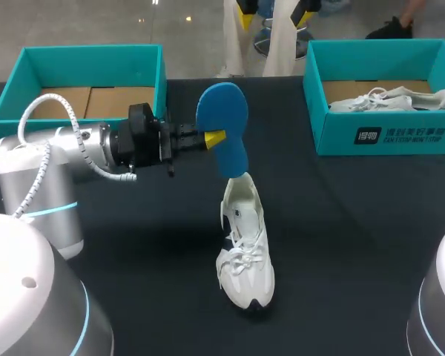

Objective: Take the shoe out of the shoebox, open the shoe tongue, remove and reinsert the insole, then place the shoe into the shoebox

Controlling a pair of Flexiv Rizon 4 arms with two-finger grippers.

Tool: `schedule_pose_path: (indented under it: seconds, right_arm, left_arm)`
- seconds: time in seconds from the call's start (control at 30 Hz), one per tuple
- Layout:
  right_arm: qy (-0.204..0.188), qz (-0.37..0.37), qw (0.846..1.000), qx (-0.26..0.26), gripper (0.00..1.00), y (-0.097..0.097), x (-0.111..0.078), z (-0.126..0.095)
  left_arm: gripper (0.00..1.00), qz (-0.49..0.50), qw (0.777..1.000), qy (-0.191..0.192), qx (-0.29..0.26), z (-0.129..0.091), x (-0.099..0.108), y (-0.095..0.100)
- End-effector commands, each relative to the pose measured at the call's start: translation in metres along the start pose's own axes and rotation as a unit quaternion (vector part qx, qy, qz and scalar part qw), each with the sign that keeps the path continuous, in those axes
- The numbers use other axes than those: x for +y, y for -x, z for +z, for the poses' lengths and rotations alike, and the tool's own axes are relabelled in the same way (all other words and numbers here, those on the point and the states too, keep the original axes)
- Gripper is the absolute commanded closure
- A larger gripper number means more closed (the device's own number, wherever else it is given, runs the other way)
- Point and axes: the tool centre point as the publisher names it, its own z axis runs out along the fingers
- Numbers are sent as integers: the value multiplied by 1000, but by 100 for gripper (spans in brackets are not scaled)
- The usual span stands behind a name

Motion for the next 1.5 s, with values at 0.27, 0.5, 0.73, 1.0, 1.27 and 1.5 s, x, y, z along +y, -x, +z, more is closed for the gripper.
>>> schedule_pose_path:
  seconds: [0.27,0.5,0.73,1.0,1.27,1.5]
  right_arm:
    - [-1,0,1000,0,0,0,2,0]
    - [-1,0,1000,0,0,0,2,0]
    - [-1,0,1000,0,0,0,2,0]
    - [-1,0,1000,0,0,0,2,0]
    - [-1,0,1000,0,0,0,2,0]
    - [-1,0,1000,0,0,0,2,0]
  left_arm:
    - [100,-225,973,13,42,-4,-11,8]
    - [100,-360,931,-32,56,-3,-1,13]
    - [100,-344,933,-80,71,-4,-4,13]
    - [100,-344,933,-80,71,-4,-4,13]
    - [100,-396,914,-76,47,-4,-4,21]
    - [100,-489,870,-62,24,-1,-7,29]
